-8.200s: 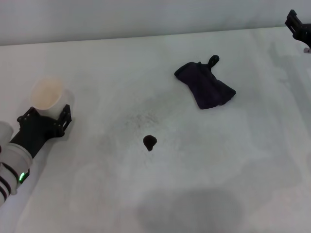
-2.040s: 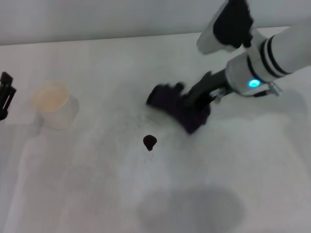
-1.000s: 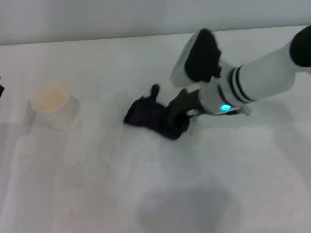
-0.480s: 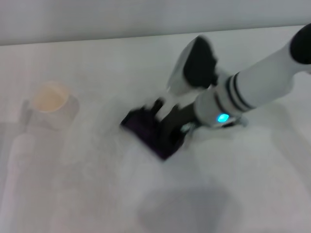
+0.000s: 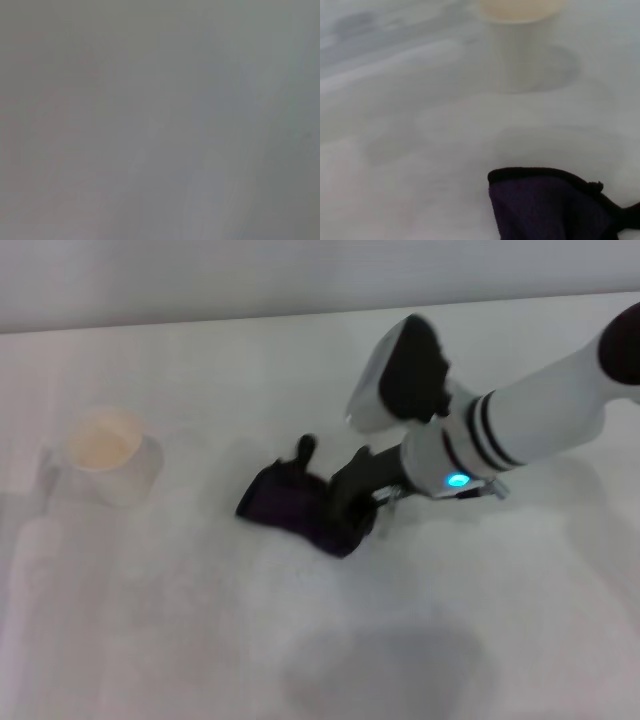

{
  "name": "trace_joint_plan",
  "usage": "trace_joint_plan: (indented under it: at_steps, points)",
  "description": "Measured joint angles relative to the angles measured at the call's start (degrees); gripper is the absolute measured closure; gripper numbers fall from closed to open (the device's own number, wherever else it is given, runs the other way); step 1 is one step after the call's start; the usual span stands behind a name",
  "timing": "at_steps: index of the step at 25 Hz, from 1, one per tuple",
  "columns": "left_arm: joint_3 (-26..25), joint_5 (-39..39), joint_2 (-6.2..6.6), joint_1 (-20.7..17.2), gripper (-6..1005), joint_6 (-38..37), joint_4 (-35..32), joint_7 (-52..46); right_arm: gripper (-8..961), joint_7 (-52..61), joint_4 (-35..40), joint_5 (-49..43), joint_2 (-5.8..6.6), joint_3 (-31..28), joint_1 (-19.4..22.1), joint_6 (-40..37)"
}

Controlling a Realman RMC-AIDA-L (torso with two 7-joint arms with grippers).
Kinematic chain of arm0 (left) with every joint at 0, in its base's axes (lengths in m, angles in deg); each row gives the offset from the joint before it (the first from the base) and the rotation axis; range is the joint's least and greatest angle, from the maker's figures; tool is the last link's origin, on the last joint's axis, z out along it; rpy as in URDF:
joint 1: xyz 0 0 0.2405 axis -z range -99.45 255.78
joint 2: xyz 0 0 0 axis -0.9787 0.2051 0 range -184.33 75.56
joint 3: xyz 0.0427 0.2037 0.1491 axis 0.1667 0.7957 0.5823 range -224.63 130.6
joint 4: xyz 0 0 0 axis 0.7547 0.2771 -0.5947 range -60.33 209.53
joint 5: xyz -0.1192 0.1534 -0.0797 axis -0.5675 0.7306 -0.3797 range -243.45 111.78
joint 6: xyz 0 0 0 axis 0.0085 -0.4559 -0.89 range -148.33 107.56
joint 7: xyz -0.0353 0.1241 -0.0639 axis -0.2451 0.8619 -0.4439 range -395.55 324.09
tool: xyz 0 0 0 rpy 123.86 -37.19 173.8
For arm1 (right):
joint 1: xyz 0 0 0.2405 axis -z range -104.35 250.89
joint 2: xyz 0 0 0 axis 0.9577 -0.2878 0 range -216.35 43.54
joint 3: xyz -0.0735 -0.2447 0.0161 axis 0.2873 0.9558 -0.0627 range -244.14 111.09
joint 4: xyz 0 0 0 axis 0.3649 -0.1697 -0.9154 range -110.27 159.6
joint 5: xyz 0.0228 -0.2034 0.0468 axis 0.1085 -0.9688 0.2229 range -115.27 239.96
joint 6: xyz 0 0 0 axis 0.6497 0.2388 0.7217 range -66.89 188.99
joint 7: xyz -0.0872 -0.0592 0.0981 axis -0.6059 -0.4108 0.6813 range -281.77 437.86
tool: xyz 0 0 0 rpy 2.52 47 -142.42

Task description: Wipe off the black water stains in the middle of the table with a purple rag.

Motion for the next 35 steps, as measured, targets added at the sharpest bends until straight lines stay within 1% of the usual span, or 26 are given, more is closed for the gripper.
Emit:
trace_joint_plan:
  at_steps: [4,9,12,17,22,25,28,32,35]
  points:
    - [0.0,0.0,0.00,0.0,114,0.0,0.2,0.0,852,0.0,-3.1,-1.6,0.30,-7.2,0.3,-0.8]
    - [0.0,0.0,0.00,0.1,113,0.0,0.7,0.0,853,0.0,-4.2,-5.3,0.43,-15.3,2.5,-1.9]
    - [0.0,0.0,0.00,0.0,113,0.0,0.8,0.0,853,0.1,-3.9,-6.2,0.42,-18.3,4.0,-2.0]
    - [0.0,0.0,0.00,0.1,113,0.0,0.9,0.0,852,0.2,-3.4,-6.3,0.34,-20.6,5.6,-2.0]
    - [0.0,0.0,0.06,0.3,113,-0.1,1.0,0.0,813,0.3,-2.4,-5.7,0.01,-20.9,6.5,-2.1]
    - [0.0,0.0,0.08,0.3,113,-0.3,1.0,0.0,789,0.0,-1.4,-3.7,0.06,-21.0,7.5,-2.9]
    - [0.0,0.0,0.09,0.3,114,-0.3,1.0,0.0,766,-1.5,-0.7,-0.9,0.24,-22.7,8.7,-3.4]
    - [0.0,0.0,0.09,0.2,114,-0.2,1.0,0.0,588,-5.6,0.0,3.5,0.22,-24.8,10.7,-3.5]
    - [-0.3,0.0,0.09,0.0,114,-0.3,1.0,0.0,480,-9.5,-0.3,10.2,0.22,-26.1,11.7,-3.6]
